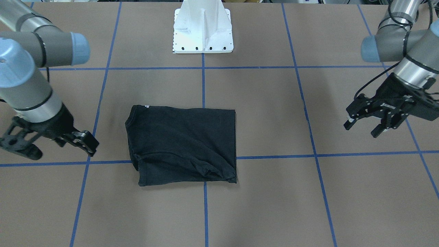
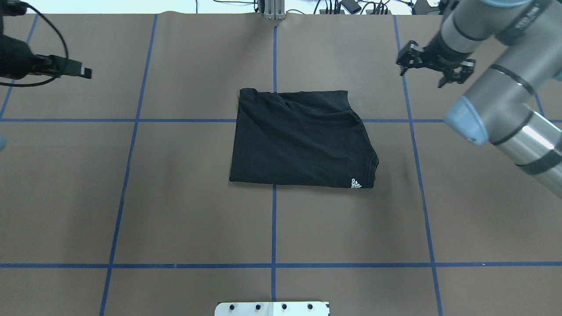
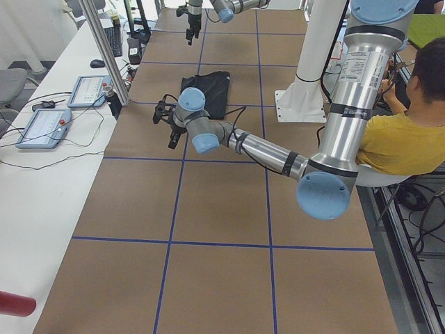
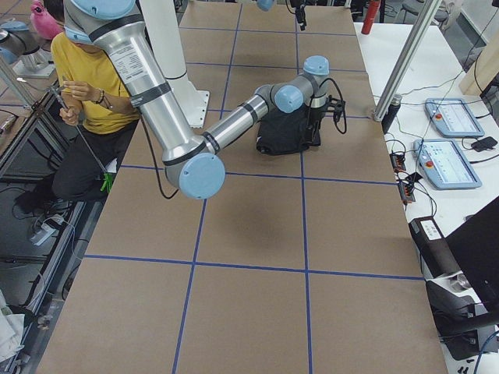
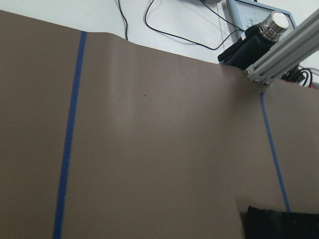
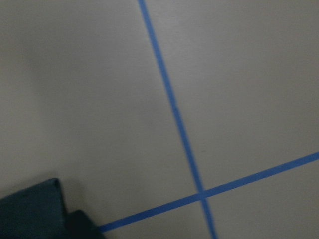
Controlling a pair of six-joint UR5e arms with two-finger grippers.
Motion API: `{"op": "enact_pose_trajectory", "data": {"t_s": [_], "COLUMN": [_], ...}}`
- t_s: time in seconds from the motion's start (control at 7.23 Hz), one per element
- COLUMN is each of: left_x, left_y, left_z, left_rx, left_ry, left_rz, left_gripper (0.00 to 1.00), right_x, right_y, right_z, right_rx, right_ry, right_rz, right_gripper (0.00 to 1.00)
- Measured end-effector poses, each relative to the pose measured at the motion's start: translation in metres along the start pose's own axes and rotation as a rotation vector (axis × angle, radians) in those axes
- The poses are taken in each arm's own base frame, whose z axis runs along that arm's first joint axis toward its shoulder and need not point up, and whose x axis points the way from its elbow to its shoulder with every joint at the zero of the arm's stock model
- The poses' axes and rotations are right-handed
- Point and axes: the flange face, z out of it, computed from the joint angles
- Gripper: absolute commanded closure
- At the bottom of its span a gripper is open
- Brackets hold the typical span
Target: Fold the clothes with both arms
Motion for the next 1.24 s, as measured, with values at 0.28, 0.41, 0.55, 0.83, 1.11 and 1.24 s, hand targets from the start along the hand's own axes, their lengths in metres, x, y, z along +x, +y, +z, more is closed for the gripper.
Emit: {"op": "enact_pose_trajectory", "data": {"t_s": [0.28,0.41,0.55,0.83,1.11,1.24], "left_x": [-0.083,-0.113,-0.142,-0.189,-0.203,-0.203], "left_y": [0.038,0.052,0.057,0.056,0.058,0.060], "left_z": [-0.049,-0.063,-0.077,-0.114,-0.126,-0.129], "left_rx": [-0.040,-0.056,-0.081,-0.137,-0.163,-0.164], "left_ry": [-0.029,-0.058,-0.102,-0.180,-0.197,-0.198], "left_rz": [0.148,0.198,0.239,0.303,0.324,0.330], "left_gripper": [0.00,0.00,0.00,0.00,0.00,0.00], "right_x": [0.148,0.220,0.283,0.366,0.401,0.407], "right_y": [-0.018,-0.022,-0.021,-0.016,-0.011,-0.009], "right_z": [-0.019,-0.028,-0.034,-0.053,-0.063,-0.063], "right_rx": [-0.052,-0.072,-0.088,-0.119,-0.148,-0.157], "right_ry": [0.009,0.007,0.016,0.036,0.038,0.033], "right_rz": [-0.108,-0.169,-0.234,-0.321,-0.382,-0.391], "right_gripper": [0.00,0.00,0.00,0.00,0.00,0.00]}}
